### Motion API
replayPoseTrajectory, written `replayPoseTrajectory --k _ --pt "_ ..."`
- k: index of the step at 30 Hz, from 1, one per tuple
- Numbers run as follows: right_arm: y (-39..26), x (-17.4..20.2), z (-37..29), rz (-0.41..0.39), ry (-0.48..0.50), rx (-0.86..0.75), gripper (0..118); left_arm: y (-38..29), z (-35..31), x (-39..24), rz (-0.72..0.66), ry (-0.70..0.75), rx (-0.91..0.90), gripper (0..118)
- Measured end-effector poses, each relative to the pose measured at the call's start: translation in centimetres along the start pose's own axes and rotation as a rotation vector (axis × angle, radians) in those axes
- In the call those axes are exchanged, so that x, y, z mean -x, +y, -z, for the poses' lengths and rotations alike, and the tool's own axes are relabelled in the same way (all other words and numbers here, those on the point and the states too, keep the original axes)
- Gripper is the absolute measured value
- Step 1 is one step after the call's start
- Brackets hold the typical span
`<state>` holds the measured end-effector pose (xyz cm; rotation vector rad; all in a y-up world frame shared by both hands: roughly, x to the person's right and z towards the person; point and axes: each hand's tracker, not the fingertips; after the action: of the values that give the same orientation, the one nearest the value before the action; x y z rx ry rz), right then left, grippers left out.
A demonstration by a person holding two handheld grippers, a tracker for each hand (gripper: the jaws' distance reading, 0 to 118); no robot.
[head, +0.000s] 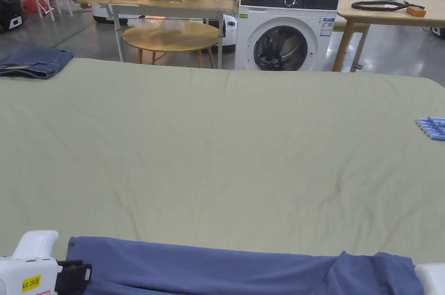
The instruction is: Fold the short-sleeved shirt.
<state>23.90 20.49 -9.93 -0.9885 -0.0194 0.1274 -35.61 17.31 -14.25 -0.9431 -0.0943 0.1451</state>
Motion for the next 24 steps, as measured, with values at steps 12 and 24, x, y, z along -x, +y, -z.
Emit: replayPoseTrajectory --k 12,24 --pt "4.9 3.4 -1.7 0.131 -0.089 -0.526 69 3.9 -0.8 -4.9 0.038 0.046 -0.391 34" --pt "7.6 10.2 -2.7 0.222 -0.071 -0.884 0 5.0 -2.7 -10.7 0.119 0.159 -0.741 0"
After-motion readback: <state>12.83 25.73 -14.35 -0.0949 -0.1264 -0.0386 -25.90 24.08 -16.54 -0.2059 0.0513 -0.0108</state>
